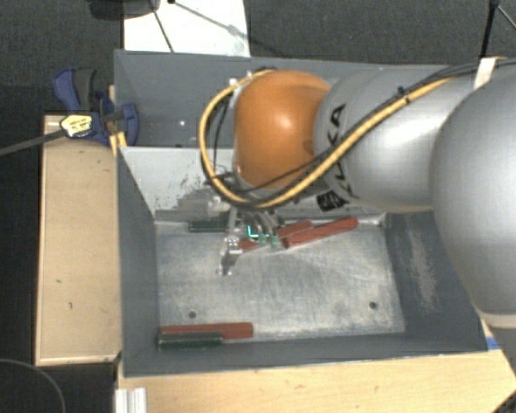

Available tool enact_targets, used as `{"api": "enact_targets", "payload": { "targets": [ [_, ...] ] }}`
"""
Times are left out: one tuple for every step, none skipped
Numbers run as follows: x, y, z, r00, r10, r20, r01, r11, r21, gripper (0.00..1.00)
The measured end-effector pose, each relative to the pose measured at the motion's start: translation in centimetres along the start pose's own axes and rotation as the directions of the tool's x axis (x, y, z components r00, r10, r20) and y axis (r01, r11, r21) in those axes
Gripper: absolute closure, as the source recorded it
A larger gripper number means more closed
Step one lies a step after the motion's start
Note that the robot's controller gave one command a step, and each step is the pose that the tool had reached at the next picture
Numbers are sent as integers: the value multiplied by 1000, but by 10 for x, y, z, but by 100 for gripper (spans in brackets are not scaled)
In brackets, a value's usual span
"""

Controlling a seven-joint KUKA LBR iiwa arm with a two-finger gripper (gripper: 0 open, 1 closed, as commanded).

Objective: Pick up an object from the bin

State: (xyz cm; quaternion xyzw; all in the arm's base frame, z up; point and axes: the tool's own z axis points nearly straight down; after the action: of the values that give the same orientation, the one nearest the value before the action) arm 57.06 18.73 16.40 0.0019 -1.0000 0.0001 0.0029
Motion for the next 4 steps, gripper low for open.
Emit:
{"api": "enact_targets", "payload": {
  "targets": [
    [-2,-1,-5,1000,4,8,-4,1000,-2,0],
    [-11,-10,8,995,100,9,-100,995,-4,0],
    [-20,-46,35,979,205,6,-205,979,-3,0],
    [-22,-54,44,977,215,9,-215,977,-2,0]
  ]
}}
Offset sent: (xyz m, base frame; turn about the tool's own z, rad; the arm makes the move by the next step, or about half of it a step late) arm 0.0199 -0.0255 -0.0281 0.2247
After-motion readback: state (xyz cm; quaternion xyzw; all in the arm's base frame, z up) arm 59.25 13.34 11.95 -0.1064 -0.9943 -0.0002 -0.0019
